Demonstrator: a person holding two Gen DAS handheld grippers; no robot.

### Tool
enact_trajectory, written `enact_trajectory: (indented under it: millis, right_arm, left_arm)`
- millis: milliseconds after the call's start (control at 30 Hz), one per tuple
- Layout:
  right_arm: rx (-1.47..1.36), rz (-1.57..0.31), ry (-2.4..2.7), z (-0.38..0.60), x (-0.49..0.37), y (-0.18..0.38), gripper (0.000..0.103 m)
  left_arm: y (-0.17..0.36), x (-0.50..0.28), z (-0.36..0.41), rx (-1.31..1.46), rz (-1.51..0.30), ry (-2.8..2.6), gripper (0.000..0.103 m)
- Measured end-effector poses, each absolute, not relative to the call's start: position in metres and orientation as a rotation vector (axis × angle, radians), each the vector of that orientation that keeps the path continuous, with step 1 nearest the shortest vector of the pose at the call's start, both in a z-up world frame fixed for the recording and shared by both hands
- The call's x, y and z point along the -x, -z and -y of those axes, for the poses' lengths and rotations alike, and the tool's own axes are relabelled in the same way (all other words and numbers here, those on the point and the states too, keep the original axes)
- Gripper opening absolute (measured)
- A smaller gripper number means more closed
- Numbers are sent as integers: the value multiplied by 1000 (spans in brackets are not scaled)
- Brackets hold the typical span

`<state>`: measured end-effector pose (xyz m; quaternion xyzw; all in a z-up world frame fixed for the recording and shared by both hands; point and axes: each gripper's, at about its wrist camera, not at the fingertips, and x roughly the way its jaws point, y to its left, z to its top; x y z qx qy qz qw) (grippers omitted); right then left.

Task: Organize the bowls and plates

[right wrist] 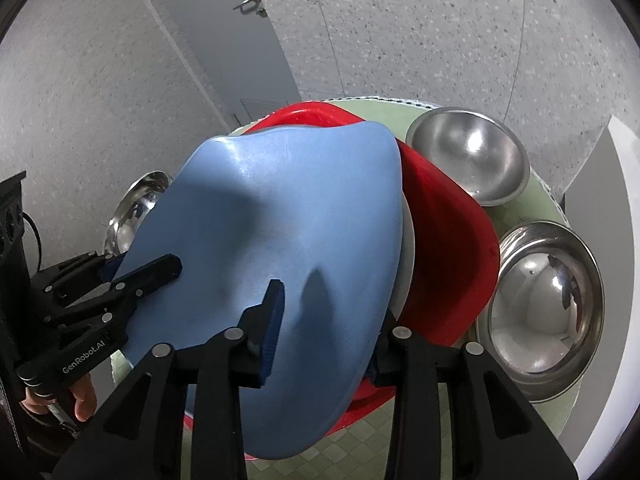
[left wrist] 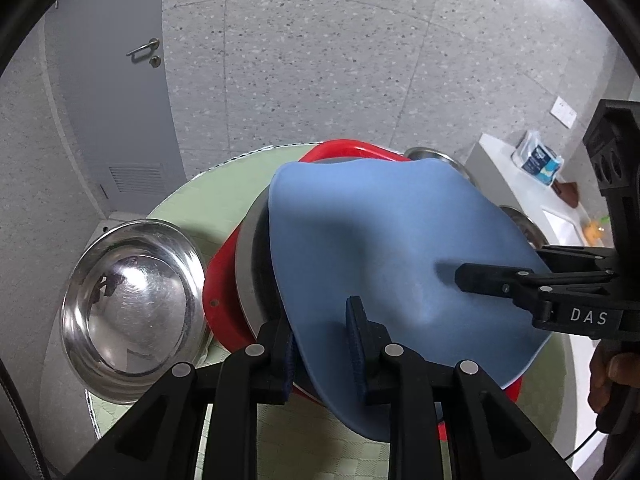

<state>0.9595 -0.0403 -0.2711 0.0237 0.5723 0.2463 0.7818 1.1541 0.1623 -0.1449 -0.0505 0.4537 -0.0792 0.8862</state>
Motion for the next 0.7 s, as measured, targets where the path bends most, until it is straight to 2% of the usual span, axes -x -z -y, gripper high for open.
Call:
enact_trajectory:
  millis: [100,200,333,400,600,700]
  right_arm:
    - [-72,-1239,-540,39,-957,268,51]
    - [-78,-1241,-537,37,-955,264,60]
    - [-70,-1239,-509,37,-951,258,66]
    - [-62,-1228,-493,39,-948,254,71]
    - [-55,-1183,-517,54,-946,240,72]
    - [-72,-1129,-524,84,-949,227,72]
  left_arm:
    - [145,-1149,-166,117,-936,187,29]
    - [142,-1144,-170,131,-922,215,43]
    - [139,-1134,-171,96,-904,192,71]
    - [137,-1128,-170,95,-887,199,75]
    - [117,-1109,-154,91,-828,99,75]
    - [103,-1095,-134,99,-771,38,85]
